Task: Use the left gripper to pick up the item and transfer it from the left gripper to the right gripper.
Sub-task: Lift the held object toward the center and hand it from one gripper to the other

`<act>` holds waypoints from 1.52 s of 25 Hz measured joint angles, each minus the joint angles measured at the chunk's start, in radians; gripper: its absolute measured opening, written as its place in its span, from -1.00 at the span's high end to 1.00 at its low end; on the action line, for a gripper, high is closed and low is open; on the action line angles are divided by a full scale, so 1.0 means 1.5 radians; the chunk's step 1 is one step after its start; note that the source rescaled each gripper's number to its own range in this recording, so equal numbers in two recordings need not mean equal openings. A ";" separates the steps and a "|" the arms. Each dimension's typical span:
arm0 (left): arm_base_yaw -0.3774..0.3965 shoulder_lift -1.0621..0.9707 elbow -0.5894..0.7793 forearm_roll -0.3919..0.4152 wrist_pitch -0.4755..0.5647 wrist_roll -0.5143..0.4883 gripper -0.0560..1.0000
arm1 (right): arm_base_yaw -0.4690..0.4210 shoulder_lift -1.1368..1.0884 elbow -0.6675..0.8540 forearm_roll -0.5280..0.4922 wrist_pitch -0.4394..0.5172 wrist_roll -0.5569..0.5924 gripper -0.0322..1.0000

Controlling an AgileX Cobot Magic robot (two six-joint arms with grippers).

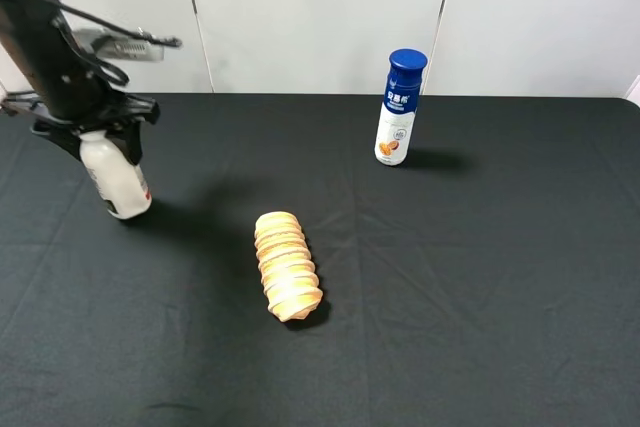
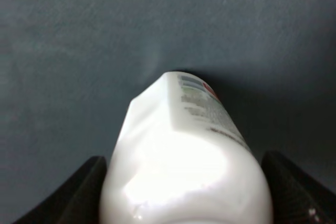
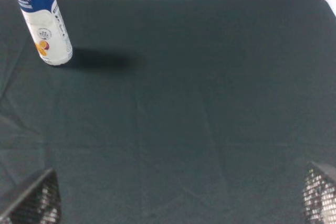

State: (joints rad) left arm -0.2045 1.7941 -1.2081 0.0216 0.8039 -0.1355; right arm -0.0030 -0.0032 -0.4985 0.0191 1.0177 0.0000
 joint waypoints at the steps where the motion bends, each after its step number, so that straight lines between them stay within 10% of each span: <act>1: 0.000 -0.009 -0.004 0.001 0.009 -0.004 0.86 | 0.000 0.000 0.000 0.000 0.000 0.000 -1.00; 14: 0.000 -0.163 -0.016 -0.018 0.122 -0.009 0.86 | 0.000 0.000 0.000 0.000 0.000 0.000 -1.00; 27: 0.000 -0.175 -0.016 -0.312 0.127 0.103 0.86 | 0.000 0.000 0.000 -0.001 0.000 0.000 -1.00; 38: -0.096 -0.120 -0.016 -0.413 0.079 0.150 0.86 | 0.000 0.000 0.000 0.001 0.000 0.007 -1.00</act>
State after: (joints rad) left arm -0.3492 1.6141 -1.2317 -0.5979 0.9231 0.0900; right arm -0.0030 -0.0032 -0.4985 0.0210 1.0177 0.0108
